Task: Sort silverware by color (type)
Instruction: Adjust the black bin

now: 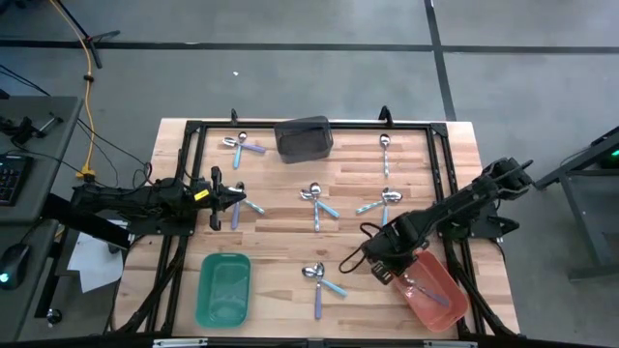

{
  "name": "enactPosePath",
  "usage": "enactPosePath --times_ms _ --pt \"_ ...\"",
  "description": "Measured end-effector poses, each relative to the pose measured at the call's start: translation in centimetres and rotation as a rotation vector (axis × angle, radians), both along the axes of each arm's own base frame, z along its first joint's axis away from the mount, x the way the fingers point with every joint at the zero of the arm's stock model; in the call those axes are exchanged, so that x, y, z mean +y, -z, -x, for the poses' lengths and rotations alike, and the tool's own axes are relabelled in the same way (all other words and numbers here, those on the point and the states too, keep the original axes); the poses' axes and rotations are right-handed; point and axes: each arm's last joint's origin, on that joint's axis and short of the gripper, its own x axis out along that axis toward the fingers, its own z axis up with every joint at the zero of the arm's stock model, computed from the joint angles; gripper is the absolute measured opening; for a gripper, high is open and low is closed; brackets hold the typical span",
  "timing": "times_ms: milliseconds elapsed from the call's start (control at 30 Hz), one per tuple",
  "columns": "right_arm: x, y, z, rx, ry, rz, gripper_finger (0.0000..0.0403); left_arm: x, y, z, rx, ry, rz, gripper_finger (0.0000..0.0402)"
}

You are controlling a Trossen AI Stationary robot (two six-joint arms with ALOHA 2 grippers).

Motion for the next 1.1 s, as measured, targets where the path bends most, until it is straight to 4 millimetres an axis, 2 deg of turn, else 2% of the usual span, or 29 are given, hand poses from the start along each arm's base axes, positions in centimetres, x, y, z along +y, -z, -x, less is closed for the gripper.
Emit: enactPosePath --times_ms 100,267,367,433,567,700,867,1000,1100 --pt "-0.2 -0.5 -0.4 -0.033 -0.033 -0.015 0.0077 0.0 0.0 0.0 0.001 0.0 -0.008 0.0003" --pt "-0.7 -3.3 -1.9 -0.17 -0.118 0.019 0.0009 0.0 0.0 0.0 0.004 0.0 -0.008 0.0003" --pt "-1.6 -5.5 -3.3 -0.324 -0.19 0.086 0.0011 0.0 0.2 -0.2 0.028 0.001 -0.01 0.0003" --pt "-3.1 -6.5 -4.3 -0.409 -0.223 0.173 0.0007 0.0 0.4 -0.3 0.055 0.0 -0.012 0.0003" --pt "-8.0 -6.9 -6.0 -0.493 -0.239 0.352 0.0003 0.0 0.9 -0.7 0.111 -0.001 -0.006 0.0003" --pt "-14.4 -7.2 -7.1 -0.556 -0.207 0.538 0.0001 0.0 0.9 -1.1 0.117 -0.015 -0.007 0.0003" --pt "-21.8 -8.2 -8.4 -0.753 -0.241 0.744 0.0 0.1 0.8 -1.4 0.102 -0.053 -0.011 0.0003" --pt "-26.8 -7.3 -9.4 -0.847 -0.287 0.815 0.0 0.1 0.8 -1.4 0.106 -0.057 -0.005 0.0003" --pt "-29.8 -6.1 -10.3 -0.796 -0.315 0.819 0.0 0.1 0.9 -1.5 0.111 -0.059 0.008 0.0003"
